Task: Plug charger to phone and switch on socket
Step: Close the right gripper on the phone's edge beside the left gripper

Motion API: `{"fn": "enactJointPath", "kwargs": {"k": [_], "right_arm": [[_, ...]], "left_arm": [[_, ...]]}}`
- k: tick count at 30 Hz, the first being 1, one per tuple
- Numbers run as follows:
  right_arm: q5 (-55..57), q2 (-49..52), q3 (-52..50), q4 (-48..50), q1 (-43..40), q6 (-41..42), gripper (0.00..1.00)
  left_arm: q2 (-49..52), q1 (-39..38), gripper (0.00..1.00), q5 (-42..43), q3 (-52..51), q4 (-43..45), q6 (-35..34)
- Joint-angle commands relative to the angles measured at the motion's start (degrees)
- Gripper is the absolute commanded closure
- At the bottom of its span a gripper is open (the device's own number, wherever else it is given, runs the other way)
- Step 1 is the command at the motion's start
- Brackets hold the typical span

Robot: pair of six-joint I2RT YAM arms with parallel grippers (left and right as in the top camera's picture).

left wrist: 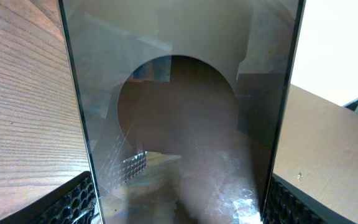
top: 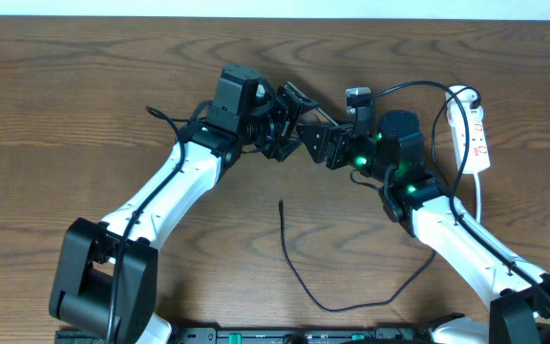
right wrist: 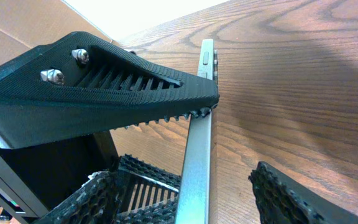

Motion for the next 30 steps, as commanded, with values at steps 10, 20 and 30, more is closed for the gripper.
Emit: {"fn": "enactJointPath", "kwargs": {"k": [10,20,30], "right_arm": [[0.44,-0.02,0.57,-1.92,0.35,-0.63,0.47],[0.44,-0.02,0.57,-2.21,0.35,-0.63,0.53],[0.44,-0.02,0.57,-2.19,0.35,-0.61,0.62]], "left_arm": [[-1.75,-0.09,0.93,1.07,1.16,0.66,-0.09],[-1.75,-0.09,0.93,1.05,1.16,0.66,-0.09],[-1.75,-0.09,0.93,1.05,1.16,0.66,-0.07]]}}
